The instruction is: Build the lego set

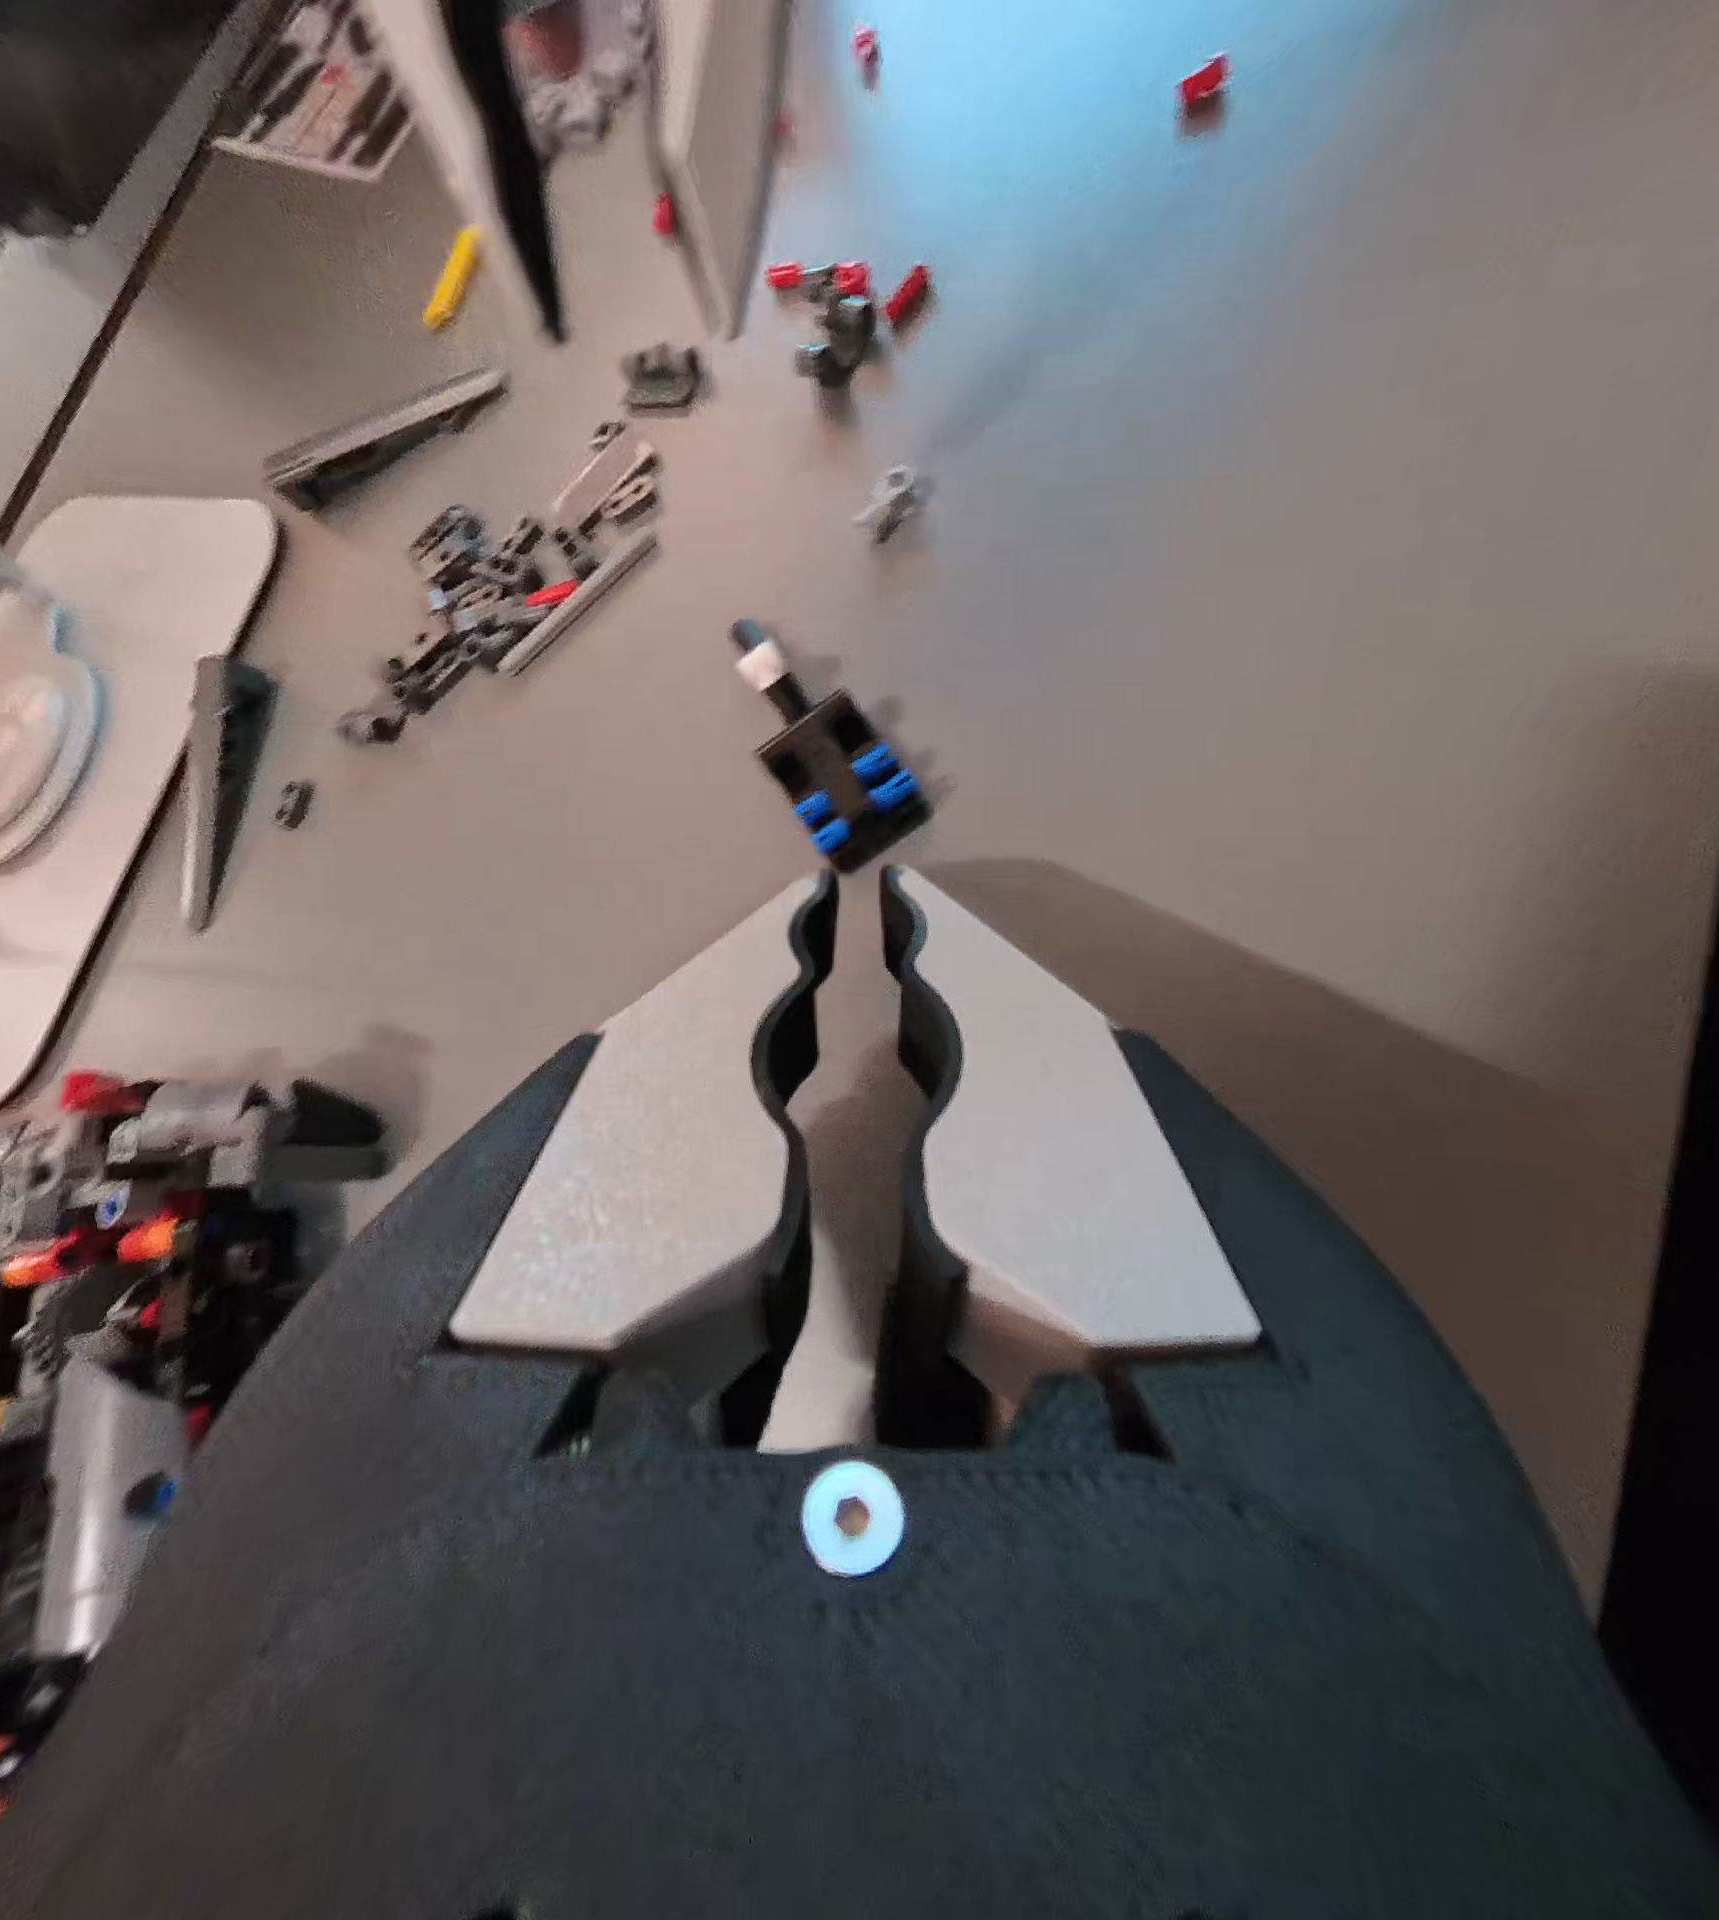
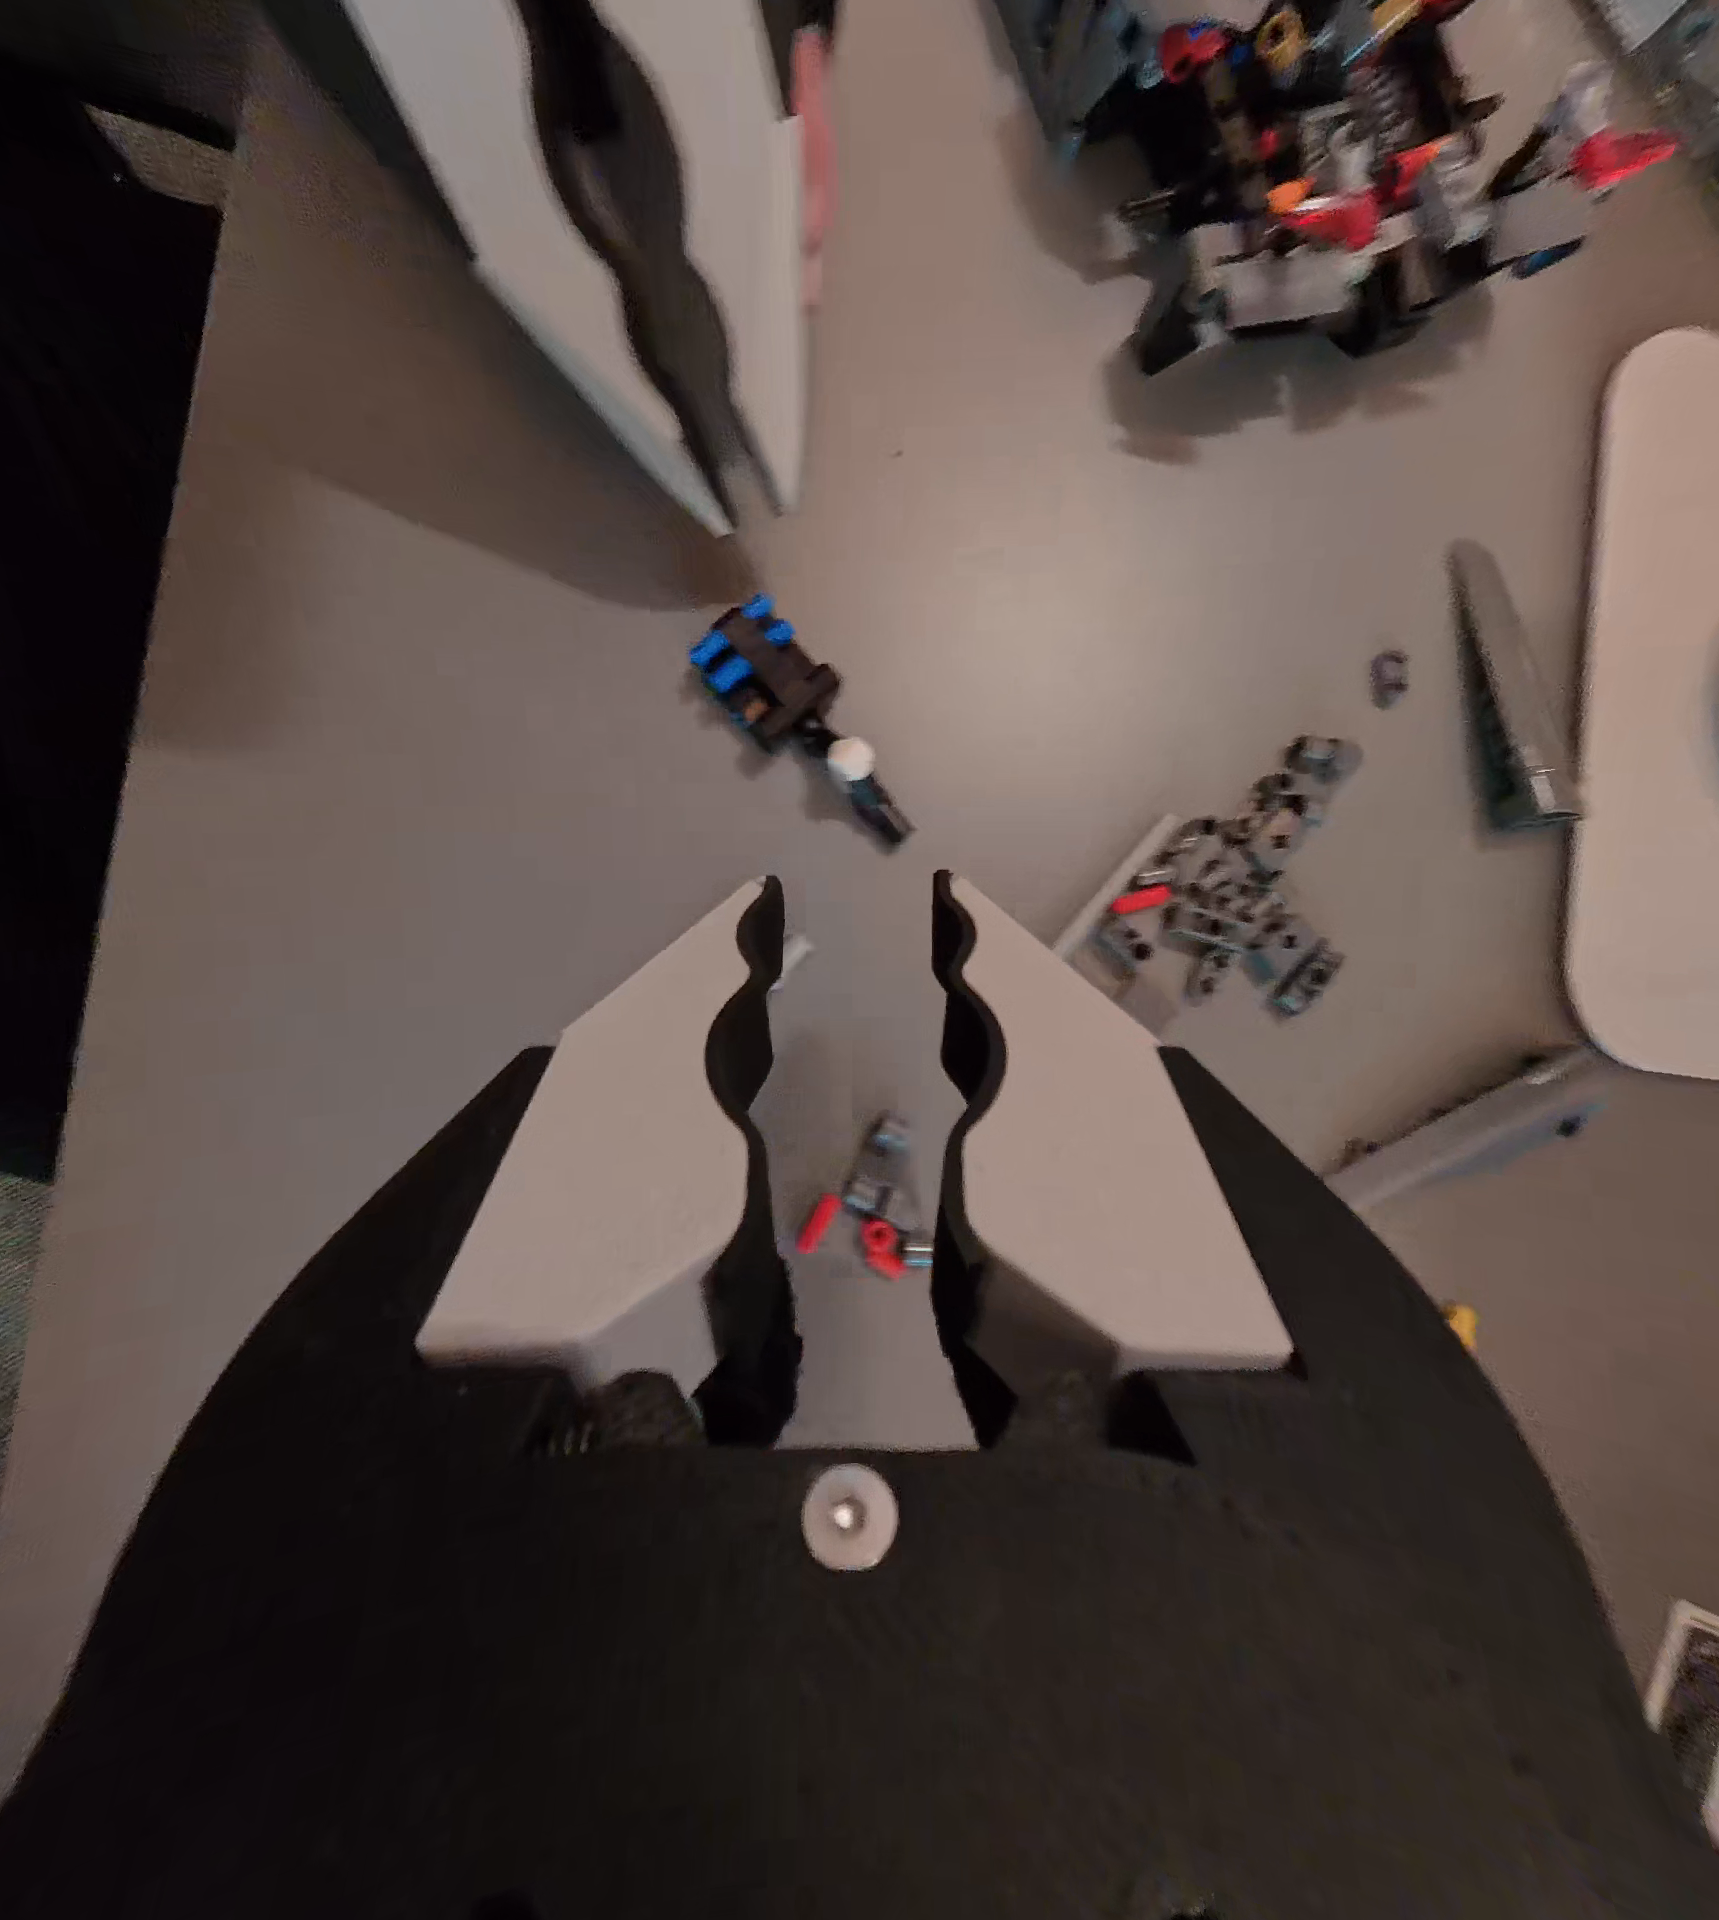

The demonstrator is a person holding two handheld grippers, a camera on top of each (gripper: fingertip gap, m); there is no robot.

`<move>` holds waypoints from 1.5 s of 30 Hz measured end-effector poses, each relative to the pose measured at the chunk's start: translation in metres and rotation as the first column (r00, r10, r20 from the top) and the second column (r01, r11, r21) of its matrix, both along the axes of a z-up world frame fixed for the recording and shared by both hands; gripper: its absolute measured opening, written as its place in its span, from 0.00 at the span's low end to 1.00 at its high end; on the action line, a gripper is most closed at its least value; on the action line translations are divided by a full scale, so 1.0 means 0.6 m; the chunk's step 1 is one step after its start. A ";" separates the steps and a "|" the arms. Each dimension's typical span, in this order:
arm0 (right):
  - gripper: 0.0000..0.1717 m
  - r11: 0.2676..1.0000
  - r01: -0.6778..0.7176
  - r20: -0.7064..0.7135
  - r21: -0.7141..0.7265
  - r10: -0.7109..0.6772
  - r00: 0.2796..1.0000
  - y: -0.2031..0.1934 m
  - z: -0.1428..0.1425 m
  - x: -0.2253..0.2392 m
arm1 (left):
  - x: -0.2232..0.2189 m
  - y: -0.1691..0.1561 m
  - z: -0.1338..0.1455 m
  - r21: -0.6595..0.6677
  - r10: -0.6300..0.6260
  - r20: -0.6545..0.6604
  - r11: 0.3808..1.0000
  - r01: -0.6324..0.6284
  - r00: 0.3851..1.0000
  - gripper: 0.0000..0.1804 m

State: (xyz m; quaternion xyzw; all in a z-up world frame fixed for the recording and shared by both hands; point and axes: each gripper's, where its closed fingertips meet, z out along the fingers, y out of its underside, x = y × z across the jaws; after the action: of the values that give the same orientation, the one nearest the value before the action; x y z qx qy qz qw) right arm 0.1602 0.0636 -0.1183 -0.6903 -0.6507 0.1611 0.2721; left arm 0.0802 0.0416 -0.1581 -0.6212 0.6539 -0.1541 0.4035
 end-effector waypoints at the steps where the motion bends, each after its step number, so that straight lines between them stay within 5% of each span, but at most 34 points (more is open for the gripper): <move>1: 0.15 1.000 0.000 0.028 -0.020 0.001 1.000 -0.012 -0.010 -0.004 | -0.006 0.010 0.002 0.003 0.010 -0.005 1.000 -0.010 1.000 0.04; 8: 0.07 0.986 0.138 0.133 -0.088 -0.126 0.983 -0.026 -0.093 -0.047 | 0.007 0.028 -0.024 -0.012 -0.035 -0.069 0.999 0.034 0.997 0.02; 15: 0.07 0.984 0.179 0.126 0.003 -0.178 0.976 -0.009 -0.069 -0.056 | 0.041 -0.024 -0.023 -0.006 -0.126 -0.040 0.992 0.125 0.991 0.01; 25: 0.22 0.944 0.327 -0.022 0.036 -0.326 0.945 -0.008 -0.025 -0.035 | 0.001 0.026 0.022 0.073 -0.045 0.039 0.996 0.042 0.998 0.08; 32: 0.25 0.930 0.366 -0.066 0.049 -0.362 0.930 -0.049 -0.031 -0.029 | 0.024 0.049 0.046 0.177 -0.190 0.005 0.966 0.186 0.982 0.19; 37: 0.23 0.924 0.381 -0.103 0.032 -0.376 0.921 -0.070 -0.036 -0.015 | 0.048 0.052 0.026 0.205 -0.333 -0.088 0.916 0.344 0.939 0.21; 45: 0.23 0.913 0.408 -0.148 0.016 -0.401 0.904 -0.079 -0.041 -0.012 | 0.054 0.057 -0.016 0.142 -0.288 -0.176 0.939 0.313 0.941 0.13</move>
State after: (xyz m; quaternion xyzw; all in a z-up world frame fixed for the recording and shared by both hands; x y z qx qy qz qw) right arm 0.1532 0.0159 -0.1427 -0.7905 -0.4760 0.1348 0.3611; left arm 0.1127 0.0756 -0.1674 -0.4875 0.7809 -0.1104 0.3745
